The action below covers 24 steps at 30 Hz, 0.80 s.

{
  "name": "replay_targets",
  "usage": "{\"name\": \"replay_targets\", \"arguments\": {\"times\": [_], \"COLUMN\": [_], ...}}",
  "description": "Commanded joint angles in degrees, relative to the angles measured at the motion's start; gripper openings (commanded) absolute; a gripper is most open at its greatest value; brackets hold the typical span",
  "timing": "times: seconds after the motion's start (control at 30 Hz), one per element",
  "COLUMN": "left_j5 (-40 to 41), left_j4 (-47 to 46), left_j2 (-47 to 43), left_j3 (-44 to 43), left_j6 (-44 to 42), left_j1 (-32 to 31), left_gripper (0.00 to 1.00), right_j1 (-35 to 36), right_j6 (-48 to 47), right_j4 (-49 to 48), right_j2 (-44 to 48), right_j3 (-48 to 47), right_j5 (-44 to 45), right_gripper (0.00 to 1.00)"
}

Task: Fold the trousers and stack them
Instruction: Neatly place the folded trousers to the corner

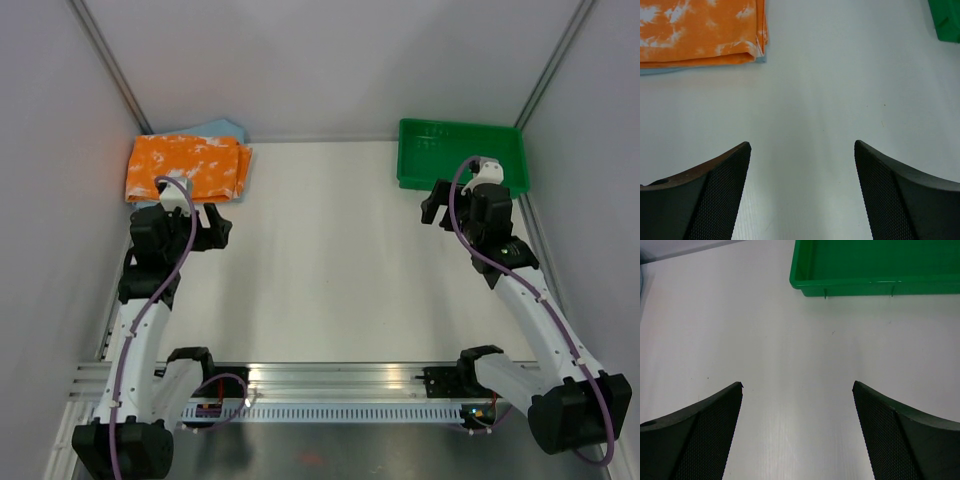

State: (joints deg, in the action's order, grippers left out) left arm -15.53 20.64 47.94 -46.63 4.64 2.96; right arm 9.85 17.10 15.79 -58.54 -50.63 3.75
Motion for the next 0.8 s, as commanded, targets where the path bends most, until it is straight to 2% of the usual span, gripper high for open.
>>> {"name": "replay_targets", "arguments": {"times": [0.0, 0.77], "left_j5": [1.91, 3.84], "left_j4": [-2.54, -3.42], "left_j2": [-1.62, -1.62], "left_j3": [1.19, 3.13], "left_j6": [-3.06, -2.8], "left_j1": [-0.15, -0.15], "left_gripper": [0.89, 0.9], "right_j1": [-0.09, -0.09], "right_j6": [-0.49, -2.42], "right_j4": [-4.01, -6.3], "right_j2": [1.68, 1.41], "right_j3": [0.01, 0.97], "right_j5": [-1.72, -3.57], "right_gripper": [0.98, 0.98]}}
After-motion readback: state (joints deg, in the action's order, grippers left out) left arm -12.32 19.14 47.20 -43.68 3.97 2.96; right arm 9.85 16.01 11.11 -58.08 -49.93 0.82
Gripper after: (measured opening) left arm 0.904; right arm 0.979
